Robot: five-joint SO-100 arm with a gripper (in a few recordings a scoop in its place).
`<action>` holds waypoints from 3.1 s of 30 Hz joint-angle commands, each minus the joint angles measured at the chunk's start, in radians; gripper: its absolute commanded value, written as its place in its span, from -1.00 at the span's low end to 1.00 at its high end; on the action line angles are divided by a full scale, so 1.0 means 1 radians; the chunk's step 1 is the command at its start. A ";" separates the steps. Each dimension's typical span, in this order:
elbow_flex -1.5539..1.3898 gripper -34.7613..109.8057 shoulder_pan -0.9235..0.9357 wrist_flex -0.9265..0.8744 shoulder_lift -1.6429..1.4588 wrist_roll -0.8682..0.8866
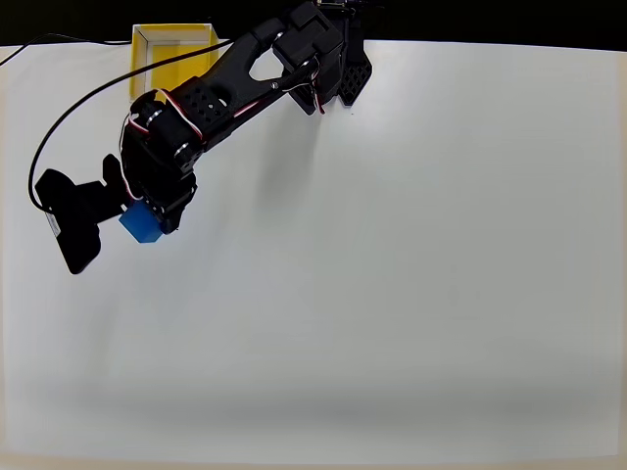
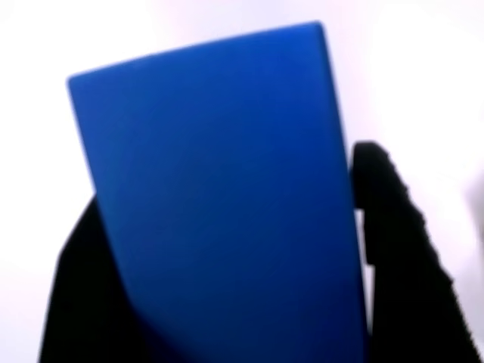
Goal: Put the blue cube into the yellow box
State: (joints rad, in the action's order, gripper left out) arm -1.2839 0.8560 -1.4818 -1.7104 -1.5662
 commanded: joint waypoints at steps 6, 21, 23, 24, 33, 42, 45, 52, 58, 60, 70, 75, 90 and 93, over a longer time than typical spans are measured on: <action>-0.183 -0.30 0.272 -0.015 -0.279 -0.060; -0.650 -0.30 0.568 0.046 -0.543 -0.081; -0.689 -0.29 0.607 0.106 -0.518 -0.080; -0.703 -0.29 0.624 0.130 -0.500 -0.081; -0.749 -0.29 0.739 0.253 -0.371 -0.094; -0.833 -0.27 0.801 0.411 -0.299 -0.103; -0.864 -0.23 0.808 0.443 -0.281 -0.109; -1.017 0.04 0.815 0.549 -0.351 -0.141; -1.023 0.20 0.815 0.439 -0.440 -0.184; -1.003 0.20 0.813 0.402 -0.469 -0.193; -0.712 0.20 0.799 0.071 -0.552 -0.275; -0.696 0.17 0.729 0.069 -0.667 -0.314; -0.810 0.02 0.077 0.057 -0.957 -0.235; -0.854 -0.05 -0.080 0.098 -0.986 -0.210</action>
State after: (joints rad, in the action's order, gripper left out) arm -2.1307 0.9189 -1.4159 -2.6354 -1.7825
